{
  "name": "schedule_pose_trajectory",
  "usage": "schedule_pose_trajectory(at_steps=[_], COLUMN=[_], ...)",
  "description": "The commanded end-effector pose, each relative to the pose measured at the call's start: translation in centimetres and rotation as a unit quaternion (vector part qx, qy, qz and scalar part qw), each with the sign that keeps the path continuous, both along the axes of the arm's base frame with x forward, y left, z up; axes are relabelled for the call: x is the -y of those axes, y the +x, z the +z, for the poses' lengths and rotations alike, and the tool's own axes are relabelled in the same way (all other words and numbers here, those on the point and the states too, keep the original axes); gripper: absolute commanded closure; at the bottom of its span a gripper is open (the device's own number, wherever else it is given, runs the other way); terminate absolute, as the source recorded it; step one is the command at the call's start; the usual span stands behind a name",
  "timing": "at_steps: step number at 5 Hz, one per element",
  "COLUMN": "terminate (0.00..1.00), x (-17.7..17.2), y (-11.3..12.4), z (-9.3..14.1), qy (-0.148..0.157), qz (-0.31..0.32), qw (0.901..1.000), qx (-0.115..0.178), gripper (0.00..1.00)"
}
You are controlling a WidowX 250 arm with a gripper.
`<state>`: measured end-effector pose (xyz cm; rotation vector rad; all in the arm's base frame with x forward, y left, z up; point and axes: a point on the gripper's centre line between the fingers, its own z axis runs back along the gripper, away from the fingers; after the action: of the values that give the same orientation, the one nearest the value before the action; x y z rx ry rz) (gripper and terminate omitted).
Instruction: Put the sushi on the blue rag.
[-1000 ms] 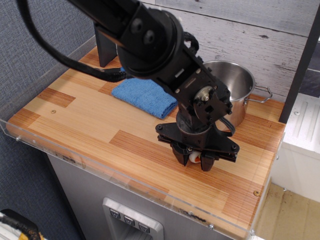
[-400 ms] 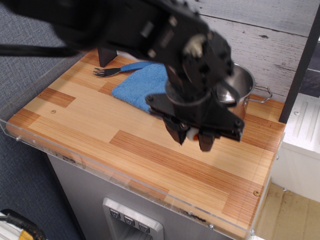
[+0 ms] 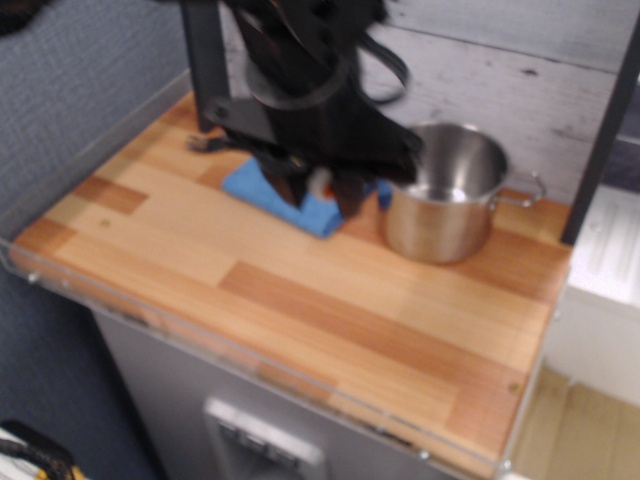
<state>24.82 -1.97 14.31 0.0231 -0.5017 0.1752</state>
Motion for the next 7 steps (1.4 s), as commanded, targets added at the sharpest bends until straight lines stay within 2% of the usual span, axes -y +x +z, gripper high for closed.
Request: schedule_pose_trajectory(at_steps=[1,3,4,6,7], terminate=[0.00,0.00,0.00,0.00,0.00], x=[-5.2,-8.5,-9.7,-10.8,-10.7], y=[1.8,5.1,7.1,10.6,11.6], z=[1.1,0.1,-1.4,-6.5,-8.2], qy=[0.008,-0.003,-0.008,-0.011,-0.009], qz=[0.062,0.097,0.107,0.111,0.108], qw=[0.9979,0.9953,0.9941,0.9922,0.9916], qx=[0.018,0.006,-0.013,-0.057,-0.070], gripper=[1.00,1.00,1.00,1.00,1.00])
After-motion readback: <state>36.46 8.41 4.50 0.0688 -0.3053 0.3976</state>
